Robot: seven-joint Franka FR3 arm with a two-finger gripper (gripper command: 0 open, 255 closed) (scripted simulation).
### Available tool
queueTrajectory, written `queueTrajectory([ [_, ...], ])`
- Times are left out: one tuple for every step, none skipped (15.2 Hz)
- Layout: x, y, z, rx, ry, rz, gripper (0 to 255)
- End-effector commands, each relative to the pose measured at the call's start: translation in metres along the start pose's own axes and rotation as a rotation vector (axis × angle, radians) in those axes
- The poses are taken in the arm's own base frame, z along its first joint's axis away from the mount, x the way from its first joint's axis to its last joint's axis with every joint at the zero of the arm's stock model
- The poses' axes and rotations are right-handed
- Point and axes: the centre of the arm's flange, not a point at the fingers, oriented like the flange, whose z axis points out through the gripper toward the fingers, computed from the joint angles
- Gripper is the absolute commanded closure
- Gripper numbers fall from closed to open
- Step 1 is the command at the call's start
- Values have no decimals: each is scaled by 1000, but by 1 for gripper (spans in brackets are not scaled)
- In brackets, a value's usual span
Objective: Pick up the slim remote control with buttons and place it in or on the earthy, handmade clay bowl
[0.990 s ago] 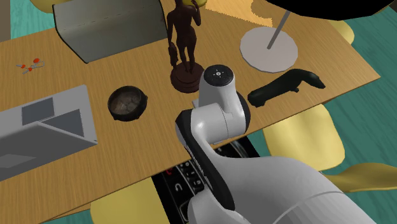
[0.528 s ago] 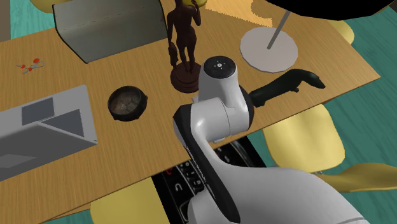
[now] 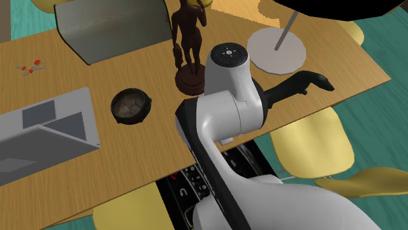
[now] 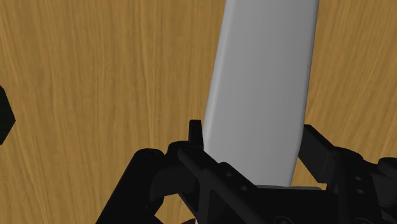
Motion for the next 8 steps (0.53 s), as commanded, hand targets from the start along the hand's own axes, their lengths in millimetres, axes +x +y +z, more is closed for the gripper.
queueTrajectory([
  [0,0,-10,0,0,0,255],
  [0,0,-16,0,0,0,255],
  [0,0,-21,0,0,0,255],
  [0,0,-26,0,0,0,255],
  [0,0,-32,0,0,0,255],
  [0,0,-37,0,0,0,255],
  [0,-1,-42,0,0,0,255],
  [0,-1,-47,0,0,0,255],
])
